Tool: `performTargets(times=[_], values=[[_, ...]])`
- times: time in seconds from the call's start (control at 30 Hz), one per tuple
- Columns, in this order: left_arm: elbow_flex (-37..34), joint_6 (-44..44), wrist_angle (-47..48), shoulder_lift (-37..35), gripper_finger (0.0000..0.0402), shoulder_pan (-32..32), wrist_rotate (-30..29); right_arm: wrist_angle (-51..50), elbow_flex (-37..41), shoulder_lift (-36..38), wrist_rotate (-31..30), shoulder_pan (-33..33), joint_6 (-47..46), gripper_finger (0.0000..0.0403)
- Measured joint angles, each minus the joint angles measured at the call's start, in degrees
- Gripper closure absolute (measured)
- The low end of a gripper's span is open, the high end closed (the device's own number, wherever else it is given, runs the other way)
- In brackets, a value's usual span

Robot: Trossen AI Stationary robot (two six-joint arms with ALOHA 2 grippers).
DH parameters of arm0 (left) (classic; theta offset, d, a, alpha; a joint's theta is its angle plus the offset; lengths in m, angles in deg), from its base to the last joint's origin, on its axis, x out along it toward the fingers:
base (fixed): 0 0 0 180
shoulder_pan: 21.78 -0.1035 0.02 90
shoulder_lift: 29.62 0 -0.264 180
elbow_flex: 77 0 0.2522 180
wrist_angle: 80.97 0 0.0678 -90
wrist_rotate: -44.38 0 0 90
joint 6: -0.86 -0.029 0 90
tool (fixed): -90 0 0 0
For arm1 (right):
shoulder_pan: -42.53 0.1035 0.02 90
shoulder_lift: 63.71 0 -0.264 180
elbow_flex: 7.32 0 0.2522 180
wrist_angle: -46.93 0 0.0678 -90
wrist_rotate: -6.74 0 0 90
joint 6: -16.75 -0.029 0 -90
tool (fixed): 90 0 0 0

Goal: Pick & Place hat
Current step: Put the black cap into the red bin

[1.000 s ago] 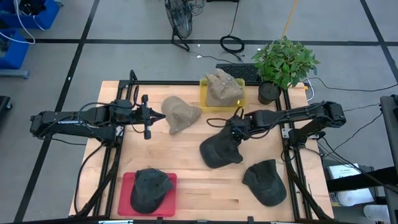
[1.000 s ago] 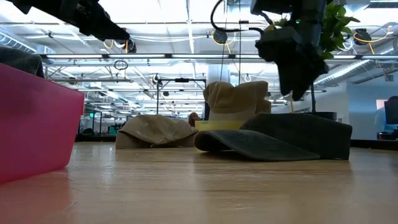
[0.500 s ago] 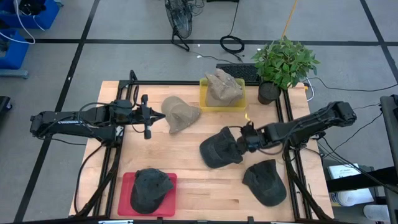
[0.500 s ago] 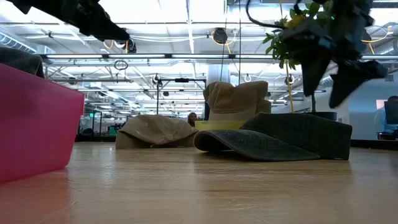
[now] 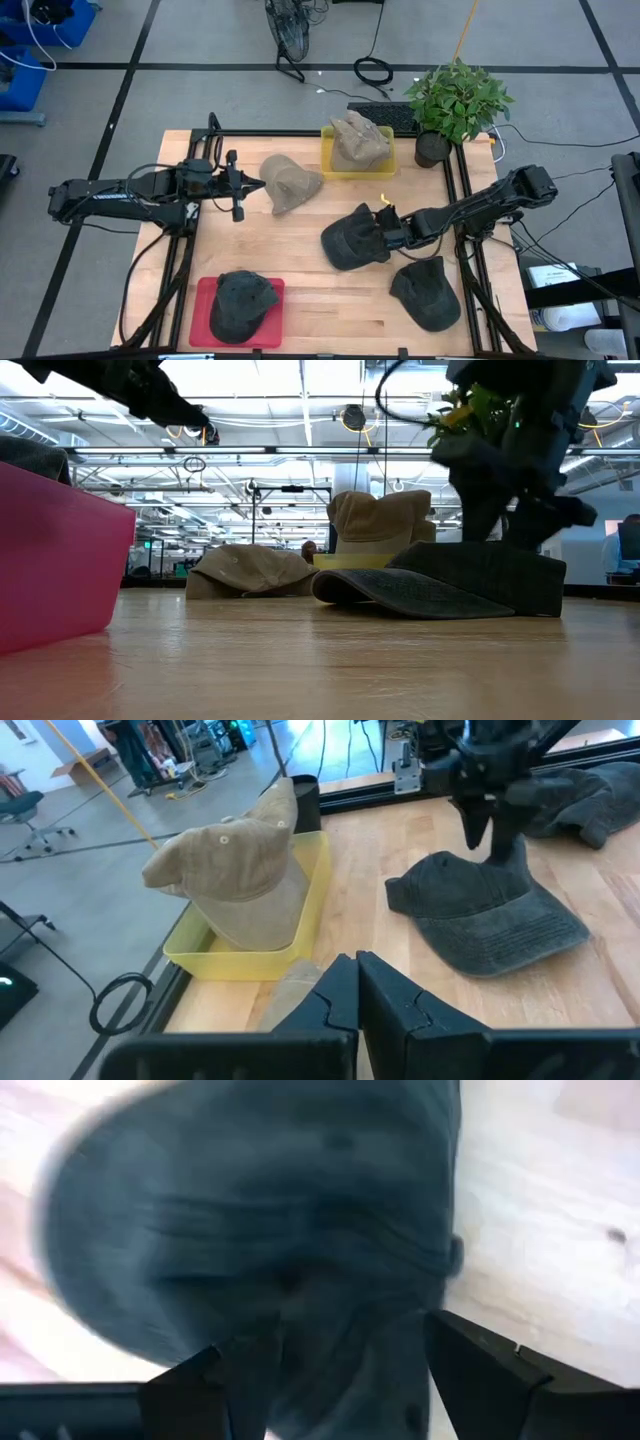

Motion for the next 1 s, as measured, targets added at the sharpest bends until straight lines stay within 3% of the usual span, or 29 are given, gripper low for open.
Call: performTargets(times=[0.4,0.53,0.7,0.9,1.0], values=[[0.0,1.4,0.0,0.0,0.0386,-1.6,0.0,1.2,-0.3,-12.0,-0.7,-1.7,2.1,0.0190],[0.0,1.3,0.0,0.0,0.0397,-1.7,0.0,2.8,-0.2,-15.6,-3.5,-1.8,1.9,0.0247],[0.0,-0.5,-0.5,0.0,0.0387,-1.7,-1.1,3.2,-0.1,-16.8,-5.6,-2.2,1.6,0.0377],[0.5,-3.4,-0.8,0.0,0.0396,-1.6,-1.6,3.2,0.0,-10.8,-6.0,-3.1,1.6,0.0392],[2.0,-3.4,-0.9,-0.1,0.0397,-1.6,-1.6,1.2,0.6,-5.1,-10.6,-3.2,4.4,0.0397]])
